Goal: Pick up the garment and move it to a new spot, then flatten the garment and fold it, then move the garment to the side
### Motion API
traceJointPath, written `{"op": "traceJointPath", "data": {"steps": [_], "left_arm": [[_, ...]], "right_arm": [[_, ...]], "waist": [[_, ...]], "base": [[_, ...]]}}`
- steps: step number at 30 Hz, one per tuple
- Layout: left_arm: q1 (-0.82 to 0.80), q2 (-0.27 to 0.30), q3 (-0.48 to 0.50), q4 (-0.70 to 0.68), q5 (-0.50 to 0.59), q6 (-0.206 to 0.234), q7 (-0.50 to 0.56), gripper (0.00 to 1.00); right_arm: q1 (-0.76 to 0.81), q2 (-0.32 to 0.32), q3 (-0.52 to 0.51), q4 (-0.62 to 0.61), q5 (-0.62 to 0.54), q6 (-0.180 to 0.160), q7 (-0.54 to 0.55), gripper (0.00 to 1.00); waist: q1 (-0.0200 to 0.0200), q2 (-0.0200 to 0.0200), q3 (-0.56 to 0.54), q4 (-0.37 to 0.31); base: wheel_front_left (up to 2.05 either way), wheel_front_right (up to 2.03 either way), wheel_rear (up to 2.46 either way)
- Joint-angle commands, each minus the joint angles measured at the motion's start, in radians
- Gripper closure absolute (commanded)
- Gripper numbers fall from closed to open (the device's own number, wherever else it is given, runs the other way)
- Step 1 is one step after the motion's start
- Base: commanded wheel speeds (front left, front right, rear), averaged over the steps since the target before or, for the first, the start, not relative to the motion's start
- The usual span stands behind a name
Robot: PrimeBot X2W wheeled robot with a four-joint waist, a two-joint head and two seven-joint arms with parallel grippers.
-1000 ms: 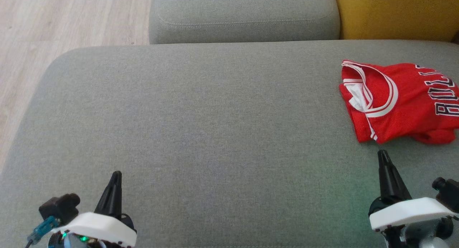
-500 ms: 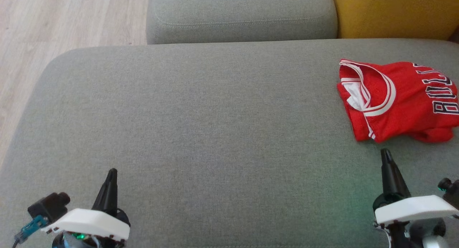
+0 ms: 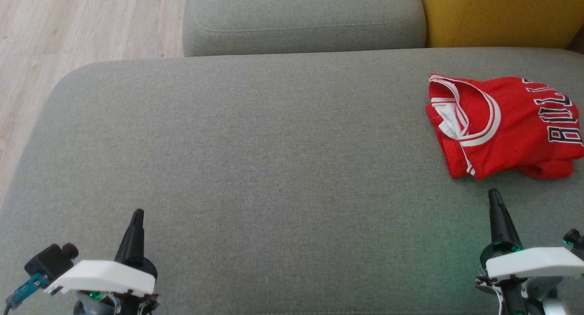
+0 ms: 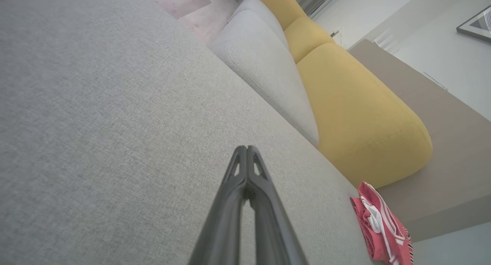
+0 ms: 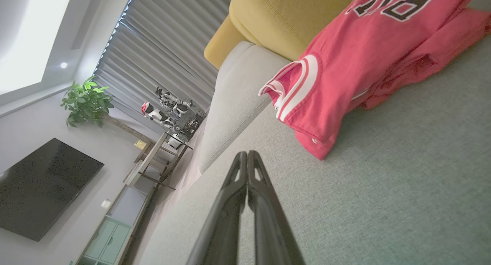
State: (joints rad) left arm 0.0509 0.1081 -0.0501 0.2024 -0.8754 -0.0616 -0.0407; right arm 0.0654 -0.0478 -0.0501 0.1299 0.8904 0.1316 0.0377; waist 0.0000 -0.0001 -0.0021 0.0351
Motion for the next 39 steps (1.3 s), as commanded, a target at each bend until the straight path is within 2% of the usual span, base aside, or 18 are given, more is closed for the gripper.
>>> {"op": "traceJointPath", "data": {"steps": [1, 39], "left_arm": [[-0.056, 0.002, 0.03, -0.024, -0.034, -0.01, 0.008, 1.0], [-0.121, -0.035, 0.114, 0.018, -0.474, -0.047, 0.099, 1.0]], "right_arm": [[-0.061, -0.021, 0.004, -0.025, 0.038, 0.0, 0.005, 1.0], [-0.13, -0.024, -0.018, 0.062, 0.482, -0.001, 0.033, 1.0]], "waist": [[0.0, 0.0001, 0.0, -0.001], [0.0, 0.0001, 0.003, -0.022]], "base": [[0.0, 0.0, 0.0], [0.0, 0.0, 0.0]]}}
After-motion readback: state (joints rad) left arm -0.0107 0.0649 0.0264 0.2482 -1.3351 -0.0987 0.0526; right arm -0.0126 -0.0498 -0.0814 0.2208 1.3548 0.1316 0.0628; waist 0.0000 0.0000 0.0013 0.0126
